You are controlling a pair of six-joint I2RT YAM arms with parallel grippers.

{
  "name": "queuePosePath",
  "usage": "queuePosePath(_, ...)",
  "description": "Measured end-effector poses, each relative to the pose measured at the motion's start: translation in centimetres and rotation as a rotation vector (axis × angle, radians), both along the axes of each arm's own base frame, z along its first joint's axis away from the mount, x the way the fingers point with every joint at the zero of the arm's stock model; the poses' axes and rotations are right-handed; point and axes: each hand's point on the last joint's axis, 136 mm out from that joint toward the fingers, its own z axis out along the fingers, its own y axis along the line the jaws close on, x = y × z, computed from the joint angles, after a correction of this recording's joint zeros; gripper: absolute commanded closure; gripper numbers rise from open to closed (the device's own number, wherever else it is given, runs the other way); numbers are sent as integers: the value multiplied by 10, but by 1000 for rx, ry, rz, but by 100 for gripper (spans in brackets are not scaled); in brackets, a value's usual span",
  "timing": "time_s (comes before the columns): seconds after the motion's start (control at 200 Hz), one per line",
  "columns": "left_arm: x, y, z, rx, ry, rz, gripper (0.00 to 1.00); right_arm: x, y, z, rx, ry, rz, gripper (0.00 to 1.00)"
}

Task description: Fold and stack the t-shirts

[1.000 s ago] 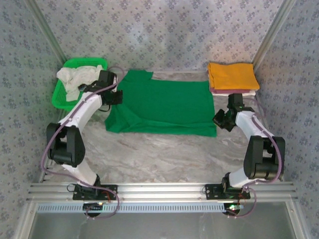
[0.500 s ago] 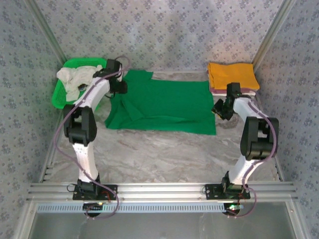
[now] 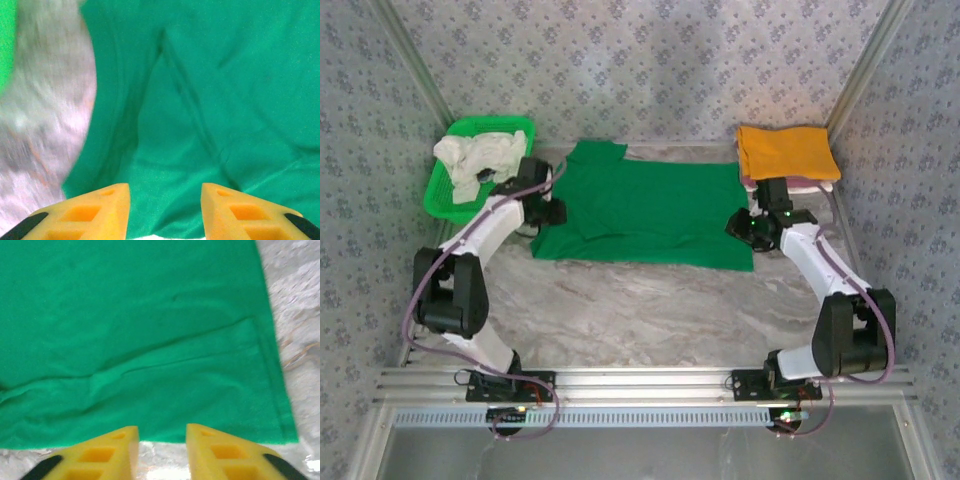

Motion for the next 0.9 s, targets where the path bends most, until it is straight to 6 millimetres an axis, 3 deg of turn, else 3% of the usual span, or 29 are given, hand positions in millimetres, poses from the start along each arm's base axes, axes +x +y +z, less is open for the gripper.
queuePosePath(0.105,-23,6,-40,-6,107,25,65,-7,3,-21,-7,61,10,74)
queuePosePath(0.205,-23,10,-61,-33,154,48,65,-10,5,-47,-22,136,15,74)
queuePosePath(0.405,-16,14,-83,-69,181,91,69,-8,6,-87,-43,224,18,77)
queuePosePath(0.615,-18,19,-83,-117,174,143,70,-17,-4,-109,-40,266,-16,78)
queuePosePath(0.705,-34,21,-83,-139,184,163,71,-27,-7,-107,-29,253,-27,78)
queuePosePath(0.899,-94,21,-85,-196,239,212,74,-66,-12,-108,-25,282,-38,78)
